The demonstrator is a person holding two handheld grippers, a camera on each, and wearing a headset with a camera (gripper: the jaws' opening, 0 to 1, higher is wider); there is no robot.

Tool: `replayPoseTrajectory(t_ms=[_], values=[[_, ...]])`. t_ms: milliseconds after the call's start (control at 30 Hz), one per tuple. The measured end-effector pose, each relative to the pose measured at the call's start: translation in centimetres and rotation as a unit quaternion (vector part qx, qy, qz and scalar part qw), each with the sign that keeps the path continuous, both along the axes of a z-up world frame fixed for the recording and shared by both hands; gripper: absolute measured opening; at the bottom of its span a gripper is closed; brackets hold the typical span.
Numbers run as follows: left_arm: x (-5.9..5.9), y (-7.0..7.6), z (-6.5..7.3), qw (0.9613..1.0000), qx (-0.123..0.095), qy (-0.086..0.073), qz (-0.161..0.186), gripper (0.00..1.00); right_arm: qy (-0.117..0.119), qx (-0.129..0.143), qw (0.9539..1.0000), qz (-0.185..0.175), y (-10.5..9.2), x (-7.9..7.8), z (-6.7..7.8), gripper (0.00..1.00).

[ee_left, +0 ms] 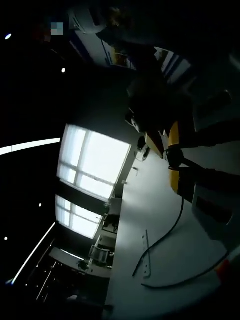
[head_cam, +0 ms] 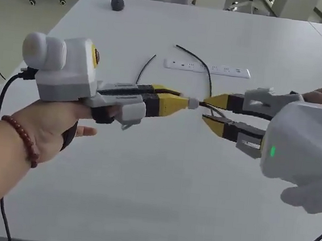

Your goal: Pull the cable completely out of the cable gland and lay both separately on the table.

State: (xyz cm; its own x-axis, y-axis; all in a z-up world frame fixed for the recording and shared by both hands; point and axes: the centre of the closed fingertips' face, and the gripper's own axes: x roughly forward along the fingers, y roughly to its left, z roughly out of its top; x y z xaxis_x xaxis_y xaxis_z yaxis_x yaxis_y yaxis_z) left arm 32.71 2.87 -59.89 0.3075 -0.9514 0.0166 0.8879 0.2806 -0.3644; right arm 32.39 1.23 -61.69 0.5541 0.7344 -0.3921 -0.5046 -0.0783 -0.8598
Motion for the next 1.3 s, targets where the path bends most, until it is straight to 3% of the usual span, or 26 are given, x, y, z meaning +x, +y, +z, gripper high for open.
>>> replayPoseTrajectory(t_ms=[67,133,167,300,533,667,1000,1233,1300], values=[[-0.1,0.0,-0.1,1.0000,0.006,-0.001,-0.002,0.15,0.012,0.020,0.9997,0.001,0.2,-0.2,0.5,0.03],[-0.3,-0.1,-0.1,1.0000,0.006,-0.003,-0.007,0.15,0.044,0.047,0.9979,-0.012,0.3,-0.2,0.8,0.06],[-0.2,-0.1,0.0,1.0000,0.006,-0.004,-0.006,0.15,0.037,0.049,0.9981,-0.009,0.4,-0.1,1.1,0.07],[-0.1,0.0,0.2,1.0000,0.003,-0.006,-0.005,0.15,0.057,0.048,0.9971,-0.013,0.3,0.0,0.5,0.05],[0.1,0.4,0.0,1.0000,0.005,-0.006,-0.003,0.15,0.056,0.058,0.9965,-0.019,-0.1,-0.1,0.6,0.09],[0.0,0.3,0.0,1.0000,0.003,-0.007,-0.006,0.15,0.057,0.042,0.9974,-0.016,0.3,-0.1,0.0,0.07],[-0.1,0.4,0.1,0.9998,0.008,-0.015,-0.007,0.15,0.048,0.038,0.9981,-0.011,0.7,-0.1,0.4,0.01],[-0.4,0.3,-0.5,0.9994,0.024,-0.022,-0.011,0.15,0.040,0.022,0.9989,-0.008,0.7,-0.3,0.0,0.00],[-0.6,0.2,-0.7,0.9985,0.041,-0.035,-0.012,0.15,0.047,0.021,0.9986,-0.010,0.7,-0.4,-0.1,0.00]])
